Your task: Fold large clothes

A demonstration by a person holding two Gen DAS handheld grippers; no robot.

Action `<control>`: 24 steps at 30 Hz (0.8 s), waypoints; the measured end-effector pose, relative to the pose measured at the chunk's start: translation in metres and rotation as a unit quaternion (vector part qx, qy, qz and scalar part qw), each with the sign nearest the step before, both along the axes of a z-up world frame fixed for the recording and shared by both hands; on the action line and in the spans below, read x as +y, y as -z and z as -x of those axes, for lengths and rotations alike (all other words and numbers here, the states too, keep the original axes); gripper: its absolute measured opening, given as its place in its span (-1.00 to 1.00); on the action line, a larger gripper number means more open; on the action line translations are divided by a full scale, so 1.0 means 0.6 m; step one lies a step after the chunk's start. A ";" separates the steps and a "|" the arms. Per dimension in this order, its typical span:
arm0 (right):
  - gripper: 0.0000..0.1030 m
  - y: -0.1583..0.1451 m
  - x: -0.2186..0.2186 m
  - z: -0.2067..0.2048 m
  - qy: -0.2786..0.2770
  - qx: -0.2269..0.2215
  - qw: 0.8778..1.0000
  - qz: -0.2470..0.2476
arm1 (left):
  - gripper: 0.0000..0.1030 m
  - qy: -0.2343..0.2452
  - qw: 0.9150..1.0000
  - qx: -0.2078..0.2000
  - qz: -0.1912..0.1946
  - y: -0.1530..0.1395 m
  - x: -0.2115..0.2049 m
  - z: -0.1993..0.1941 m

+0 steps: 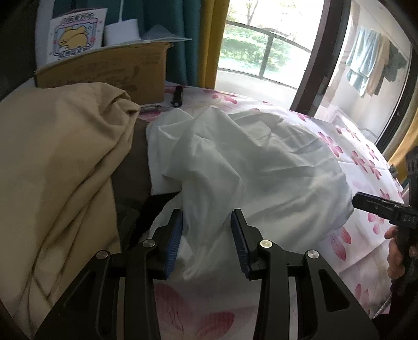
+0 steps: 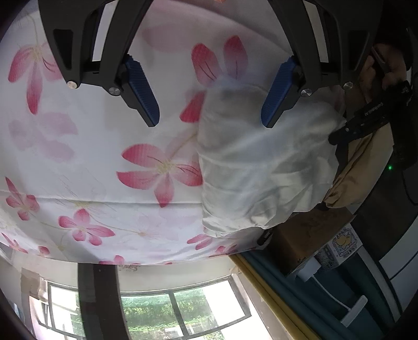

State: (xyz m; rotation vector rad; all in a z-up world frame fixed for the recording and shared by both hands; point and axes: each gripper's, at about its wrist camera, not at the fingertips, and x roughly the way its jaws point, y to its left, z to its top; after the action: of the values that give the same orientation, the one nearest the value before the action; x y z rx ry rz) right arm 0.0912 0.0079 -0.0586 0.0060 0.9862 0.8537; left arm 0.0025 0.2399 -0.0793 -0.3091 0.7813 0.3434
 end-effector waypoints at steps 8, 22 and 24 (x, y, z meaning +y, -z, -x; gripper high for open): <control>0.56 0.001 -0.053 0.011 0.027 -0.003 1.000 0.004 | -0.21 -0.018 0.999 -0.022 -0.016 -0.024 -0.022 0.029; 0.56 -0.002 -0.162 0.024 0.081 -0.016 0.997 0.011 | -0.21 0.038 0.999 -0.034 -0.006 -0.033 -0.111 0.018; 0.56 -0.003 -0.176 0.025 0.092 -0.022 0.995 0.015 | -0.21 0.047 0.998 -0.036 -0.008 -0.033 -0.125 0.016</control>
State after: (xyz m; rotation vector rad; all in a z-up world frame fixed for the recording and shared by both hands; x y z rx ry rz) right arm 0.0763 -0.0977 -0.0567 0.0510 0.9416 0.6664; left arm -0.0070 0.1648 -0.0594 -0.2675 0.7187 0.2478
